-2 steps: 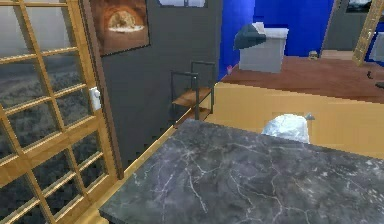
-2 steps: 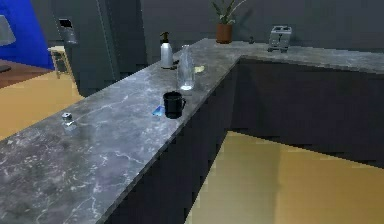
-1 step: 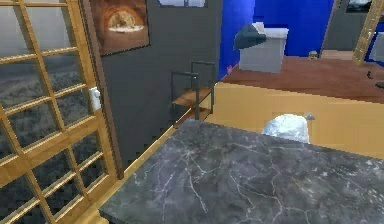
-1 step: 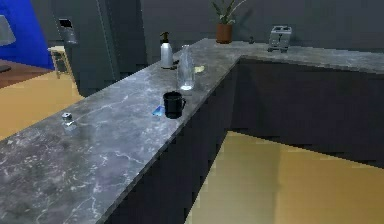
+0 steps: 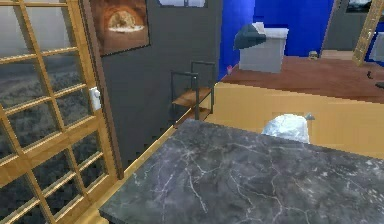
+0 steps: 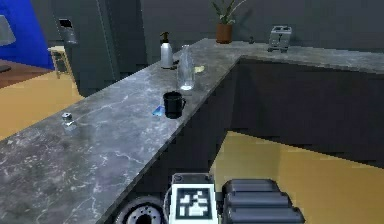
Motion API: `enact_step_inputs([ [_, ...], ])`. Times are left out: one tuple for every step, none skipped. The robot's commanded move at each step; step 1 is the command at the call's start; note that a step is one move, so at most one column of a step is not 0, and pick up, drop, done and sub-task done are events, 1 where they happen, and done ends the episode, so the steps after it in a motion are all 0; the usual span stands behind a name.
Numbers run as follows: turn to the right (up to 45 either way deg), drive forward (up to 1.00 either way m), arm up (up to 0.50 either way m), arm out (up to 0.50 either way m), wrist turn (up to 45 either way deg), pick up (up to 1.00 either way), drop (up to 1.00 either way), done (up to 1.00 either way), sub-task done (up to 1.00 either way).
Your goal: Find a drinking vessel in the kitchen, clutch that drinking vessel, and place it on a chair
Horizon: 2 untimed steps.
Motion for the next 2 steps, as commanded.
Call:
enact_step_inputs([
  [0.0, 0.0, 0.0, 0.48, 0.0, 0.0, 0.0, 0.0, 0.0],
  [0.0, 0.0, 0.0, 0.0, 45.0, 0.0, 0.0, 0.0, 0.0],
])
